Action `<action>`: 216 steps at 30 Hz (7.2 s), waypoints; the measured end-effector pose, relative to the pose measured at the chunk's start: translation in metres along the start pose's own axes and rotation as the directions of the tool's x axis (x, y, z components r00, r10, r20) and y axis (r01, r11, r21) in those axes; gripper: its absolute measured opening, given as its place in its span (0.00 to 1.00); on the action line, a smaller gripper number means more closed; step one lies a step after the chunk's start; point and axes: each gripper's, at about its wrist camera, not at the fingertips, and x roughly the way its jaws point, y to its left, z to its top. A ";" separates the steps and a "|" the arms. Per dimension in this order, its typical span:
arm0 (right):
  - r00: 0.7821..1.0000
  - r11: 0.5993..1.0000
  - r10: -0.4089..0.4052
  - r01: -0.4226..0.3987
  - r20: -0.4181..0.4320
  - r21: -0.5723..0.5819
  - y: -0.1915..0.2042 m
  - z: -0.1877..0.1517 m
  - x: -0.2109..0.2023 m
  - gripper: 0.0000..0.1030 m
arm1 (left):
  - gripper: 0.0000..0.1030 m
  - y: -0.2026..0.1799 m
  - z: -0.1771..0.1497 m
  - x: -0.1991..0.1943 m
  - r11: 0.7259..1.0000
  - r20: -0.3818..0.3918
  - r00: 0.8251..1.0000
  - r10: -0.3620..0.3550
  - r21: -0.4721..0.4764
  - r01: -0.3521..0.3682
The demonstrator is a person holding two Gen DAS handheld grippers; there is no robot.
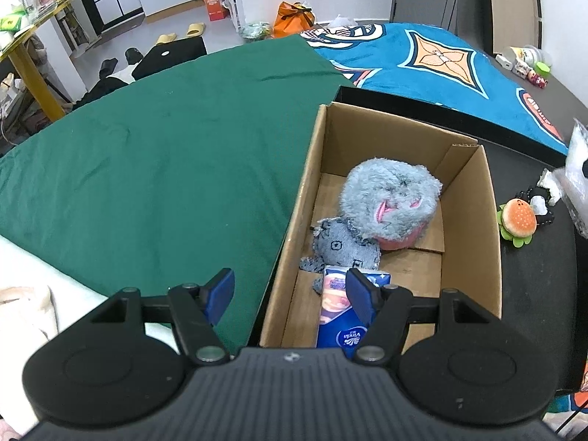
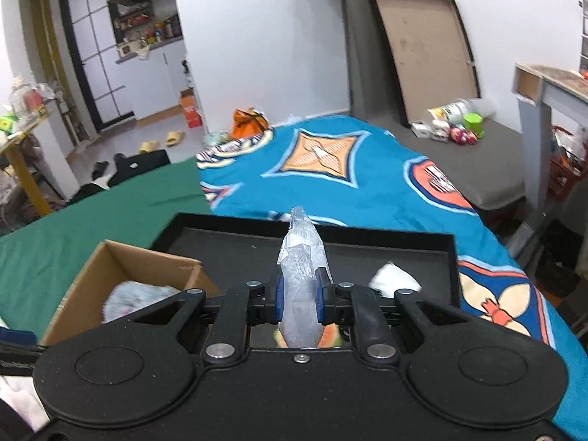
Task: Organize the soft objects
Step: 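Carry the clear plastic bag into the box and open the right gripper, then move the right gripper to the orange burger plush and grasp it, then carry the burger plush into the box and open the right gripper, then move the right gripper to the black-and-white plush and grasp it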
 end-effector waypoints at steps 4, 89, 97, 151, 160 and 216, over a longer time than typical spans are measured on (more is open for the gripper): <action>0.996 0.997 0.071 -0.072 0.051 0.021 0.010 0.006 -0.011 0.15 | 0.63 0.004 -0.003 0.000 1.000 0.002 1.000 -0.013 0.000 0.013; 0.974 0.998 0.010 0.006 -0.227 0.070 -0.004 -0.034 0.069 0.60 | 0.54 -0.008 0.016 0.031 1.000 -0.023 0.999 -0.023 0.013 0.024; 0.965 0.998 -0.007 0.021 -0.261 0.051 -0.004 -0.041 0.086 0.63 | 0.56 -0.018 0.019 0.042 0.999 -0.036 0.999 0.003 0.036 -0.002; 0.992 0.998 0.036 -0.041 -0.122 -0.045 0.056 -0.016 0.018 0.48 | 0.62 0.006 -0.006 0.020 0.999 -0.042 0.998 -0.047 0.001 0.047; 0.990 0.989 0.104 -0.114 -0.097 -0.099 0.085 -0.014 0.003 0.49 | 0.62 0.019 -0.012 0.015 0.996 -0.016 0.996 -0.089 -0.025 0.088; 0.961 0.993 0.111 -0.116 -0.255 -0.002 0.031 0.004 0.023 0.70 | 0.44 0.031 -0.008 0.015 0.989 -0.005 0.993 -0.121 -0.081 0.120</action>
